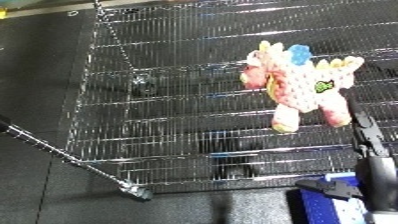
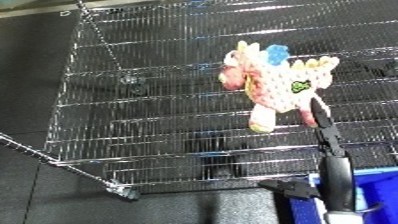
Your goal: Pick up the object and place it into the box
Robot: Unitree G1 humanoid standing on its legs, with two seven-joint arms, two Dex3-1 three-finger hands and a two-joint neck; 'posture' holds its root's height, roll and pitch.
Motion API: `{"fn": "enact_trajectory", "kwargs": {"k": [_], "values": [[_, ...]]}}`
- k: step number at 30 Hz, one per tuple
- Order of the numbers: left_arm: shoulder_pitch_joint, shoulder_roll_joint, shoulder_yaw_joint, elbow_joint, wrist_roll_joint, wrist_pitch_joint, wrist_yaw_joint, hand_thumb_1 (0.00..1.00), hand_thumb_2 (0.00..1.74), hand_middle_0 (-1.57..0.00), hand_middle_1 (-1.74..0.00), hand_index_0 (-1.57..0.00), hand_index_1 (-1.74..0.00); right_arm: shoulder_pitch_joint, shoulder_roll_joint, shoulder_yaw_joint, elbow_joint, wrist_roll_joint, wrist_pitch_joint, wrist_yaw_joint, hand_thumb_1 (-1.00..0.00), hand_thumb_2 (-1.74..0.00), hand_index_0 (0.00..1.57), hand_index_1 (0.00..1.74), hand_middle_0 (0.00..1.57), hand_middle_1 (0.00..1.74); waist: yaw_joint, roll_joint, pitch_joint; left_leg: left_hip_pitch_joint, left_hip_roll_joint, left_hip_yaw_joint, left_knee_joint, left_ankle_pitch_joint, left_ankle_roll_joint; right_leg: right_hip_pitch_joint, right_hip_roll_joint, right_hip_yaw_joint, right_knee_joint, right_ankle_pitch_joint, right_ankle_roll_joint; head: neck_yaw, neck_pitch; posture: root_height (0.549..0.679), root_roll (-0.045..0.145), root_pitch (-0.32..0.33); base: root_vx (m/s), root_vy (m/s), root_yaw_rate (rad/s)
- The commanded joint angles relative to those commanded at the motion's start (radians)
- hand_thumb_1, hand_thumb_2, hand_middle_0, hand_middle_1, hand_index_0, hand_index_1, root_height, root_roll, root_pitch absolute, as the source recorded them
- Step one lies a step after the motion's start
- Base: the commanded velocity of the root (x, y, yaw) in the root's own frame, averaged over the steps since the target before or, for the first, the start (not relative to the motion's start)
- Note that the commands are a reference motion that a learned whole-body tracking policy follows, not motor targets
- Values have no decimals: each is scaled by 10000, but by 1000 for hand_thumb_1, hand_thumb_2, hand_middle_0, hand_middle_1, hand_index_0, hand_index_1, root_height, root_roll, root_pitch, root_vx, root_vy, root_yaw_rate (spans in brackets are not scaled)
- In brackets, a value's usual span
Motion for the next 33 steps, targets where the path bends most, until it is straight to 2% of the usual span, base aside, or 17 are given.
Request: {"fn": "enact_trajectory", "kwargs": {"k": [6,11,15,22,28,33], "values": [[234,215,-243,-96,-148,-106,-74,1000,1740,-1570,-1740,-1570,-1740,-1204,-1014,527,628,-99,177,-116,0,0,0,0,0,0,172,100,0,-173,-37,-38,77,0,0,-255,-39,7,167,36,17,722,345,625,65,-117,29,-9,18],[423,376,-378,-169,-244,-207,-113,1000,1740,-1570,-1740,-1570,-1740,-2162,-1784,1028,1398,-281,365,-213,0,0,0,0,0,0,297,235,0,-363,-129,-57,214,-101,38,-489,-107,52,347,-2,12,1218,783,624,66,-98,33,2,28],[585,520,-503,-274,-332,-311,-165,1000,1740,-1570,-1740,-1570,-1740,-2915,-2257,1402,2127,-323,548,-285,0,0,0,0,0,0,397,359,0,-574,-163,-67,329,-150,28,-710,-156,75,404,17,19,1624,1305,624,65,-79,28,13,-15],[829,808,-636,-675,-653,-529,-219,1000,1740,-1570,-1740,-1570,-1740,-4646,-3066,2143,3861,-66,869,-466,0,0,0,0,0,0,591,575,0,-1117,-181,-81,483,-179,11,-1319,-168,116,482,123,-11,3081,3424,622,62,-29,11,7,-23],[1071,950,-824,-846,-1021,-660,-366,1000,1740,-1570,-1740,-1570,-1740,-6436,-3460,2952,6010,408,1003,-524,0,0,0,0,0,0,711,794,0,-1699,-191,-122,618,-143,-60,-1905,-170,110,610,174,-74,3832,4223,620,62,15,-19,-5,36],[1186,1073,-1042,-891,-1201,-724,-455,1000,1740,-1570,-1740,-1570,-1740,-7901,-3612,3804,7857,663,1008,-352,0,0,0,0,0,0,847,983,0,-1985,-220,-157,630,-65,-132,-2188,-193,84,665,179,-110,4293,4388,620,65,37,-13,2,31]]}}
